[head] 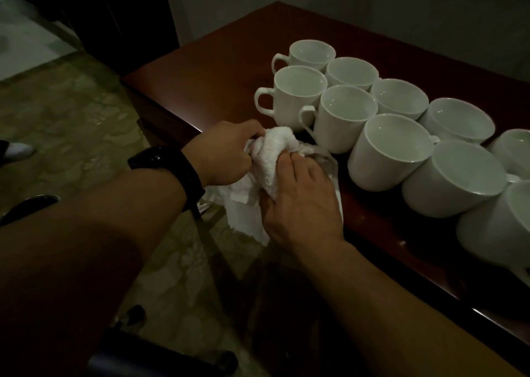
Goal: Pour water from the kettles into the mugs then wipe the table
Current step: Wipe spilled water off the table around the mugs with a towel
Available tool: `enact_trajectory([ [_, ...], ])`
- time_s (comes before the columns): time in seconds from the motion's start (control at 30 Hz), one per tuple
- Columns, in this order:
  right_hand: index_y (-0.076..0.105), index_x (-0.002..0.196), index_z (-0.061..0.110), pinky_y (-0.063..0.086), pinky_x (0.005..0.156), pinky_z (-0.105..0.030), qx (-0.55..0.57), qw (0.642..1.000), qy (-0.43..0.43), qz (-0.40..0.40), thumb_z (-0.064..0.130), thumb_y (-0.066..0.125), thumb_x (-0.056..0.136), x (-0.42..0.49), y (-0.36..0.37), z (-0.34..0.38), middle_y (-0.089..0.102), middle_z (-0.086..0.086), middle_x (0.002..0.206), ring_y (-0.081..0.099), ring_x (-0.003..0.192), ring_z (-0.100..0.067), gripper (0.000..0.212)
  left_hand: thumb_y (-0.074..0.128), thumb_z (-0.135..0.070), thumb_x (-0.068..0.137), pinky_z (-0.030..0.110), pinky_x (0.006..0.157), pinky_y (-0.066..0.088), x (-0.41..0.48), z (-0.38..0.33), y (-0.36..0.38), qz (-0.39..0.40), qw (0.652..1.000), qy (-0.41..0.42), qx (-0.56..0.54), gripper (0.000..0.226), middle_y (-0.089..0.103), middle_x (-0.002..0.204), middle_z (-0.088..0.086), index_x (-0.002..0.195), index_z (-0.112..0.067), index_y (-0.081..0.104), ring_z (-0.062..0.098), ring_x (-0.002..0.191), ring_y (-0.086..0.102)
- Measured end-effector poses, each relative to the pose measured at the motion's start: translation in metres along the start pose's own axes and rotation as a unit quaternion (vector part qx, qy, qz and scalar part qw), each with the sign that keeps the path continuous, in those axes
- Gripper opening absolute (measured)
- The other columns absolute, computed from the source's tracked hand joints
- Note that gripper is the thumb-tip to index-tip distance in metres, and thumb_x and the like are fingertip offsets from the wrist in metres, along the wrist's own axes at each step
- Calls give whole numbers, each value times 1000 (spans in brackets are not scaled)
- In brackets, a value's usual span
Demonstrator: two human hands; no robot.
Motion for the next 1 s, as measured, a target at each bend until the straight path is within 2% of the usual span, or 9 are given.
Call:
enact_trajectory([
  [0.13, 18, 159, 12, 20, 123, -48, -14, 1000, 6, 3, 54, 37, 99, -12, -2, -6, 30, -11, 163, 29, 149, -29, 76, 57, -1, 91, 39, 88, 51, -3, -8, 5, 1, 1000, 2, -4, 42, 67, 122, 11, 130, -17, 59, 29, 107, 61],
  [0.37, 13, 159, 11, 18, 124, -47, -32, 999, -10, 26, 53, 33, 99, -23, -3, -15, 24, -12, 165, 25, 151, -29, 75, 59, -6, 93, 31, 82, 46, -11, -18, 12, -9, 1000, -2, -17, 39, 67, 120, 9, 129, -19, 59, 26, 104, 61],
  [0.47, 11, 159, 11, 13, 125, -45, -45, 999, -9, 29, 52, 33, 100, -28, -4, -18, 23, -11, 165, 24, 151, -29, 75, 58, -5, 93, 37, 85, 51, -18, -25, 15, -11, 1000, 3, -20, 39, 68, 118, 11, 130, -16, 59, 27, 103, 62],
  [0.6, 12, 159, 11, 15, 125, -44, -48, 998, -7, 36, 50, 36, 100, -35, -5, -22, 24, -12, 165, 25, 151, -29, 75, 57, -5, 93, 50, 90, 54, -25, -33, 22, -17, 999, 4, -33, 36, 67, 117, 12, 129, -13, 58, 29, 103, 63],
  [0.83, 7, 160, 11, 13, 126, -42, -51, 998, -7, 43, 48, 36, 102, -49, -8, -30, 20, -11, 167, 21, 153, -27, 75, 57, -2, 89, 49, 92, 54, -34, -47, 29, -12, 999, 10, -45, 39, 66, 118, 14, 127, -9, 59, 31, 107, 61],
  [1.0, 13, 160, 10, 13, 126, -43, -57, 998, -17, 35, 45, 38, 102, -61, -14, -35, 24, -12, 166, 25, 151, -27, 72, 57, 0, 88, 48, 92, 54, -40, -55, 35, -11, 998, 16, -61, 38, 66, 116, 14, 125, -8, 61, 30, 104, 62],
])
Point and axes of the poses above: each hand's wrist, its own x-axis towards the middle knuckle, its own y-axis out of the palm, z = x × y, the point moved 4 cm from there along x, towards the middle knuckle
